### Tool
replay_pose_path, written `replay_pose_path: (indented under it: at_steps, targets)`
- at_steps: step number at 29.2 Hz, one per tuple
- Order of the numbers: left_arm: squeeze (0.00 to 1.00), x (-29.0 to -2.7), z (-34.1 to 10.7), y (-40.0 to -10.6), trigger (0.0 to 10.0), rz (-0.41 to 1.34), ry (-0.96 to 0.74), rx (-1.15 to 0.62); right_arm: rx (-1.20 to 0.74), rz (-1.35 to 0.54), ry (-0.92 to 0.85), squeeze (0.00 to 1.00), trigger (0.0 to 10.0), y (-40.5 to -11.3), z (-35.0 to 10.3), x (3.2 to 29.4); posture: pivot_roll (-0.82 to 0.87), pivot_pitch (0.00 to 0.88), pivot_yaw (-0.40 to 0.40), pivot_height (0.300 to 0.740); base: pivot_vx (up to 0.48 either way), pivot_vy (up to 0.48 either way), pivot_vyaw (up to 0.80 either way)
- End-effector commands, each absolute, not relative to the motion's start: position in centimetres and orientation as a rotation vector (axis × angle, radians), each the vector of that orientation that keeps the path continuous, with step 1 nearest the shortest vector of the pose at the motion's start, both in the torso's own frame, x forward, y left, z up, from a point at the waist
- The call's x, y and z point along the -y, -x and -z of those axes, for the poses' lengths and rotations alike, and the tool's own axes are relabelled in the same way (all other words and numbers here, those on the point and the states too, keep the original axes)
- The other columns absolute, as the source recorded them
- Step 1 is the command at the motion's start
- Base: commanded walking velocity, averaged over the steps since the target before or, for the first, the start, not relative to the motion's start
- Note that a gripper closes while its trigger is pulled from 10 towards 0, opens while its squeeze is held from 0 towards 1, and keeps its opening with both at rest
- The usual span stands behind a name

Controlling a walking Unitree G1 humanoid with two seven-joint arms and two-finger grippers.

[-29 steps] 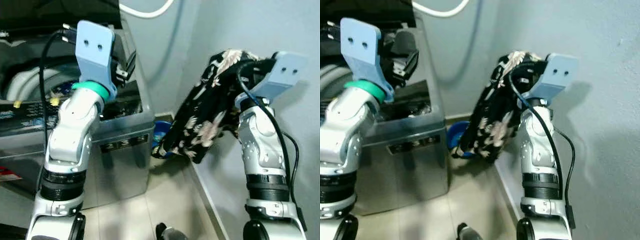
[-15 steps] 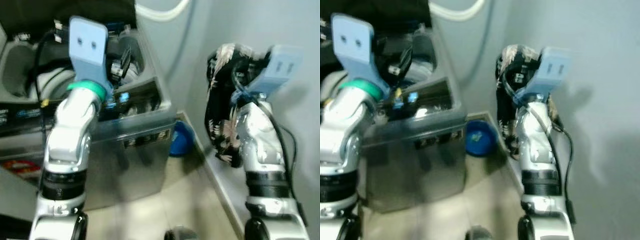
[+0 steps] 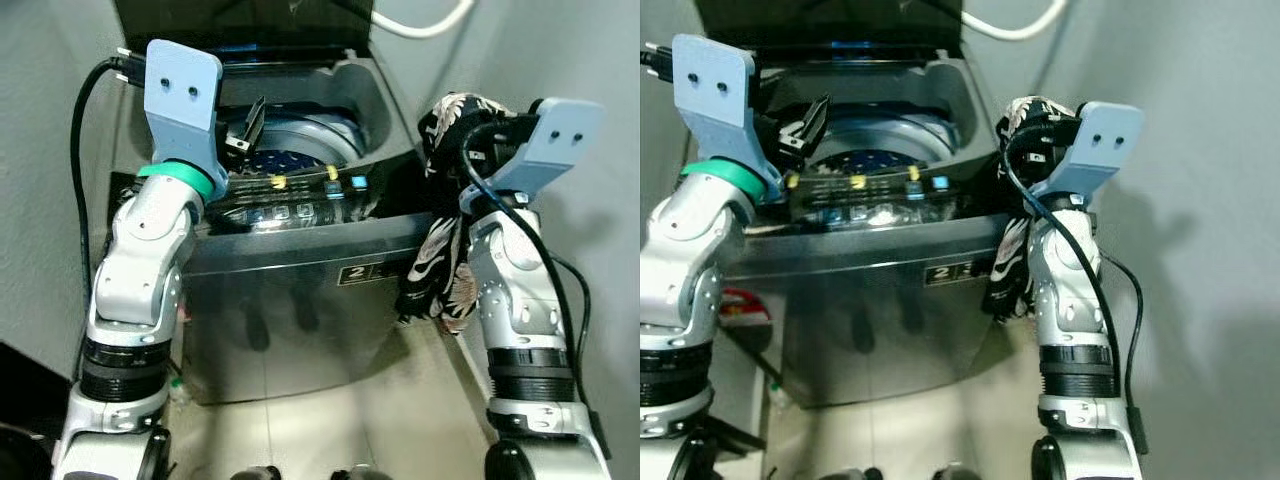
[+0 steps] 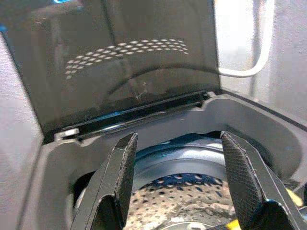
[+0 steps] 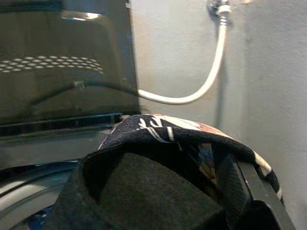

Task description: Clothes washing

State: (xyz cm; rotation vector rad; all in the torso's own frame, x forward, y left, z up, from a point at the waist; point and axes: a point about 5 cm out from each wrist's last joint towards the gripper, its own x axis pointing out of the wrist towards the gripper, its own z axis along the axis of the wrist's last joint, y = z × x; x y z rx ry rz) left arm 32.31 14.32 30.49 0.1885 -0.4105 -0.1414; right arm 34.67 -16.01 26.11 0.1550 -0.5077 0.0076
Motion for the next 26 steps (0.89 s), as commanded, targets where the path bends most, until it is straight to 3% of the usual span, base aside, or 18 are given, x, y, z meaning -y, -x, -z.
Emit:
replay_pose_path:
  at_steps: [1, 7, 11, 18, 21, 26]
  targets:
    - [0.0, -14.1, -30.5, -32.2, 10.0, 0.138, -0.209, 0.428, 0.546, -0.029, -0.168, 0.0, 10.0, -34.4, -26.7, 15.9, 0.04, 0.064, 0.012, 0.74, 0.0, 0.0, 0.0]
    - [0.0, -15.0, -31.6, -32.2, 10.0, 0.038, -0.26, 0.511, 0.653, -0.151, -0.178, 0.0, 10.0, -33.7, -28.6, 14.1, 0.04, 0.061, 0.019, 0.74, 0.0, 0.0, 0.0]
    - [0.0, -14.6, -31.5, -32.2, 10.0, 0.067, -0.336, 0.523, 0.757, -0.228, -0.119, 0.0, 10.0, -34.2, -31.5, 12.3, 0.04, 0.06, 0.024, 0.74, 0.0, 0.0, 0.0]
    - [0.0, -12.3, -29.8, -30.9, 10.0, 0.397, -0.194, 0.418, 0.898, -0.425, -0.137, 0.0, 10.0, -34.8, -37.5, 8.6, 0.05, 0.064, 0.021, 0.74, 0.0, 0.0, 0.0]
    - [0.0, -10.4, -30.2, -29.2, 10.0, 0.696, -0.115, 0.44, 0.922, -0.704, -0.227, 0.0, 10.0, -33.7, -40.5, 5.4, 0.06, 0.071, 0.002, 0.74, 0.0, 0.0, 0.0]
    - [0.0, -9.4, -32.6, -31.1, 10.0, 0.811, -0.059, 0.505, 0.939, -0.954, -0.368, 0.0, 10.0, -31.5, -42.5, 4.3, 0.04, 0.074, 0.01, 0.74, 0.0, 0.0, 0.0]
